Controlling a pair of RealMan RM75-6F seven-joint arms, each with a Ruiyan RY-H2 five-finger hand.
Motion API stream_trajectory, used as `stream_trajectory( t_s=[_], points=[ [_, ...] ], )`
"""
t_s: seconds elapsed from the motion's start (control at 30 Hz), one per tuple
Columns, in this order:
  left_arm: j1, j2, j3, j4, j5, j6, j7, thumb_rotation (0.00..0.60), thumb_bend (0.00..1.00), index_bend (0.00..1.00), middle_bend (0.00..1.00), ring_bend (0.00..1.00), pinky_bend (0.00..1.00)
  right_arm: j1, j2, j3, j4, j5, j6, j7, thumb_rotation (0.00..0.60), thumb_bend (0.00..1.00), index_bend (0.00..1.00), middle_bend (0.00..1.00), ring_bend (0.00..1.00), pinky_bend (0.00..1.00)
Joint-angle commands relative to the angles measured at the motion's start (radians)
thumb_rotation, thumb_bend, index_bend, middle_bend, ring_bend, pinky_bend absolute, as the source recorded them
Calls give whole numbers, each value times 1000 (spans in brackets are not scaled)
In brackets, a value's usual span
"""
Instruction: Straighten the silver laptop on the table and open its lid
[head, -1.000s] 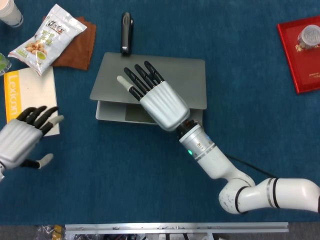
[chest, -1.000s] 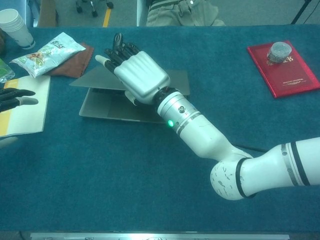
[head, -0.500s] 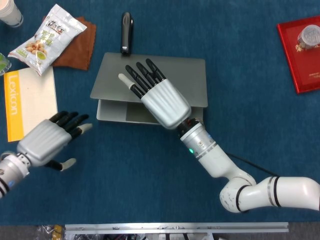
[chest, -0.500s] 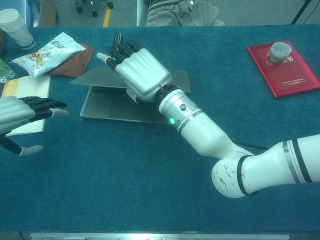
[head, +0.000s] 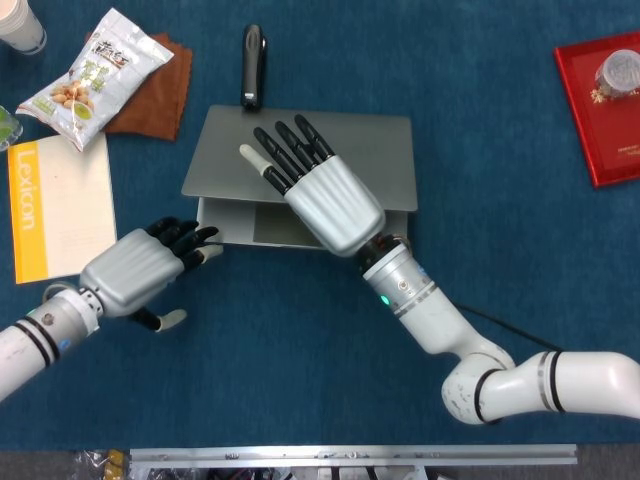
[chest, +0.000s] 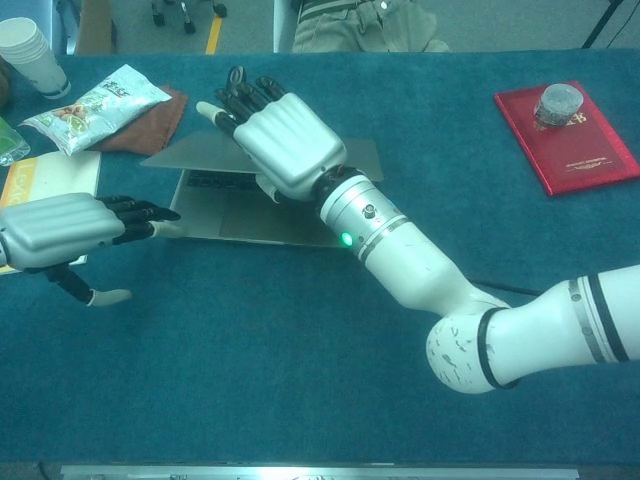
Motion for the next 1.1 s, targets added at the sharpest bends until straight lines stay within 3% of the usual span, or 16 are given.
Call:
stream_trajectory(
  t_s=[0.03,1.1],
  points=[
    [-13,-17,-1,15,-16,-18,-6,401,318,39,0,0,76,0,4,-2,-7,1,3,0,600,365,0,37,3,75],
    [-49,-104,49,82,-79,-50,7,400,317,39,0,0,76,9,41,-1,-36,18,28,9,600,365,0,37,3,75]
  ],
)
